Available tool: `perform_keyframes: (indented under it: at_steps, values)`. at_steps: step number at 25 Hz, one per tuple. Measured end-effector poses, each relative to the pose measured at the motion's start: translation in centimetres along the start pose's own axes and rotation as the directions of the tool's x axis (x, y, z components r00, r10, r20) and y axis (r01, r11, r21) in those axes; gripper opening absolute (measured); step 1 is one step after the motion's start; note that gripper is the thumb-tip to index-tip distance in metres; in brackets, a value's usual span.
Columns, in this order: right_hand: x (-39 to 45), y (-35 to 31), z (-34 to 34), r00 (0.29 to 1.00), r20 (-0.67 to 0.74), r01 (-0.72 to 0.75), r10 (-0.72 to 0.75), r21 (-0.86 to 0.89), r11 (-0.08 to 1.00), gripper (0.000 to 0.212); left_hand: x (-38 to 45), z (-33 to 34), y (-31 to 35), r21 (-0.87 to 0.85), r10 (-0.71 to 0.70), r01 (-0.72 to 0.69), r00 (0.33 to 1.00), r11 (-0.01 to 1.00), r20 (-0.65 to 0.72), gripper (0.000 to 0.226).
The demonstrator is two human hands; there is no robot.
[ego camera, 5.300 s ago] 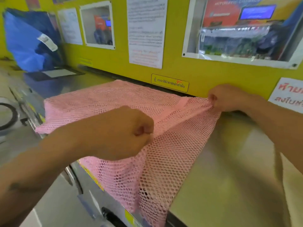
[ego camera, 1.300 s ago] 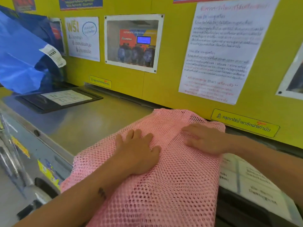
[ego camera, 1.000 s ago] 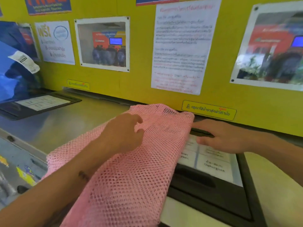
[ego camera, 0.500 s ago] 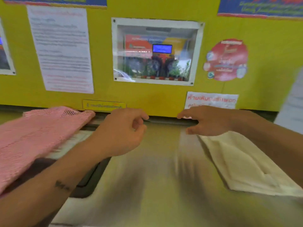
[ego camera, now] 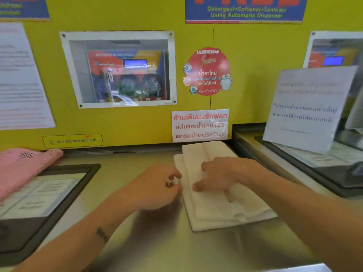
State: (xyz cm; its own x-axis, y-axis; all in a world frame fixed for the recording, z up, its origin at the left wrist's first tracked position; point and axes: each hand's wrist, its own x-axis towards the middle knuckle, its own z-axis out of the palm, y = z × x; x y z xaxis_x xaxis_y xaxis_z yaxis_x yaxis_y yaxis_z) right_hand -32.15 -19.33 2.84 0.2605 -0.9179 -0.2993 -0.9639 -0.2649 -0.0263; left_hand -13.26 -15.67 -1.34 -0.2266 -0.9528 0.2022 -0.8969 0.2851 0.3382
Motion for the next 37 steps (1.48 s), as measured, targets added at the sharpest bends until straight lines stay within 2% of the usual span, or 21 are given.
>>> perform_keyframes:
  at_steps: [3, 6, 10, 11, 13, 16, 18, 20, 22, 23, 24, 25, 26, 28, 29, 31, 33, 35, 37]
  values:
    - [0.4, -2.7, 1.7, 0.984, -0.147, 0.103, -0.105, -0.019, 0.994, 0.068, -0.4, -0.3, -1.2, 0.082, -0.047, 0.042, 0.998, 0.996, 0.052, 0.043]
    - [0.6, -4.8, 2.0, 0.937, -0.266, 0.232, -0.226, -0.008, 0.973, 0.048, -1.6, -1.3, -2.4, 0.028, -0.122, 0.122, 0.992, 0.992, 0.018, 0.042]
    - [1.3, -7.6, 1.2, 0.869, -0.353, 0.419, -0.347, 0.152, 0.895, 0.011, -3.2, -3.2, -4.5, -0.185, -0.216, 0.189, 0.967, 0.964, -0.135, 0.011]
    - [1.5, -8.4, 0.8, 0.848, -0.381, 0.461, -0.369, 0.185, 0.868, 0.004, -3.7, -4.3, -5.2, -0.22, -0.254, 0.211, 0.949, 0.952, -0.188, 0.01]
    - [1.8, -9.2, -0.7, 0.826, -0.424, 0.511, -0.371, 0.289, 0.809, 0.012, -4.7, -6.6, -7.1, -0.208, -0.305, 0.252, 0.909, 0.945, -0.283, 0.025]
    - [2.4, -8.5, -3.2, 0.848, -0.468, 0.486, -0.25, 0.494, 0.721, 0.015, -6.8, -9.7, -10.4, -0.108, -0.362, 0.348, 0.85, 0.931, -0.383, 0.017]
    - [3.5, -7.2, -4.3, 0.858, -0.498, 0.427, -0.127, 0.553, 0.716, 0.019, -7.9, -11.0, -12.5, -0.032, -0.395, 0.414, 0.839, 0.91, -0.375, 0.014]
    - [4.7, -6.0, -4.5, 0.889, -0.455, 0.365, -0.049, 0.64, 0.676, 0.021, -8.5, -11.6, -14.3, 0.007, -0.44, 0.472, 0.827, 0.882, -0.35, 0.022]
    - [5.6, -4.8, -4.0, 0.952, -0.305, 0.279, -0.028, 0.828, 0.486, 0.026, -8.5, -11.4, -15.6, 0.014, -0.474, 0.501, 0.828, 0.866, -0.299, 0.031]
    - [5.8, -4.5, -3.7, 0.972, -0.234, 0.23, -0.038, 0.892, 0.389, 0.03, -8.5, -11.0, -16.1, 0.03, -0.487, 0.507, 0.841, 0.861, -0.235, 0.038]
    - [5.9, -4.4, -3.3, 0.983, -0.177, 0.185, -0.054, 0.919, 0.347, 0.036, -8.3, -10.3, -16.3, 0.071, -0.499, 0.512, 0.855, 0.856, -0.145, 0.05]
    - [5.9, -4.5, -2.9, 0.986, -0.148, 0.164, -0.07, 0.906, 0.389, 0.047, -8.2, -9.6, -16.4, 0.128, -0.519, 0.521, 0.853, 0.844, -0.056, 0.064]
    - [5.9, -4.6, -2.5, 0.986, -0.146, 0.167, -0.082, 0.846, 0.507, 0.064, -8.1, -8.8, -16.4, 0.183, -0.534, 0.525, 0.845, 0.831, 0.0, 0.074]
    - [5.5, -5.2, -2.1, 0.983, -0.134, 0.183, -0.127, 0.624, 0.76, 0.084, -8.0, -7.6, -16.3, 0.241, -0.545, 0.532, 0.838, 0.812, -0.014, 0.078]
    - [5.2, -5.2, -2.1, 0.983, -0.115, 0.182, -0.142, 0.529, 0.829, 0.086, -8.0, -7.2, -16.1, 0.265, -0.54, 0.531, 0.841, 0.805, -0.046, 0.073]
    - [4.7, -5.0, -2.0, 0.984, -0.05, 0.177, -0.172, 0.399, 0.9, 0.084, -8.3, -6.6, -15.7, 0.318, -0.52, 0.523, 0.848, 0.791, -0.102, 0.056]
    - [4.5, -4.9, -1.4, 0.982, -0.034, 0.186, -0.184, 0.269, 0.945, 0.079, -8.5, -6.3, -15.2, 0.298, -0.487, 0.505, 0.862, 0.81, -0.136, 0.044]
    - [4.5, -5.4, -0.8, 0.97, -0.117, 0.234, -0.215, 0.186, 0.954, 0.076, -8.6, -6.6, -14.8, 0.239, -0.444, 0.478, 0.877, 0.845, -0.184, 0.046]
    - [4.3, -6.5, -1.1, 0.934, -0.212, 0.319, -0.286, 0.139, 0.938, 0.075, -9.1, -7.5, -14.3, 0.205, -0.408, 0.464, 0.875, 0.862, -0.261, 0.063]
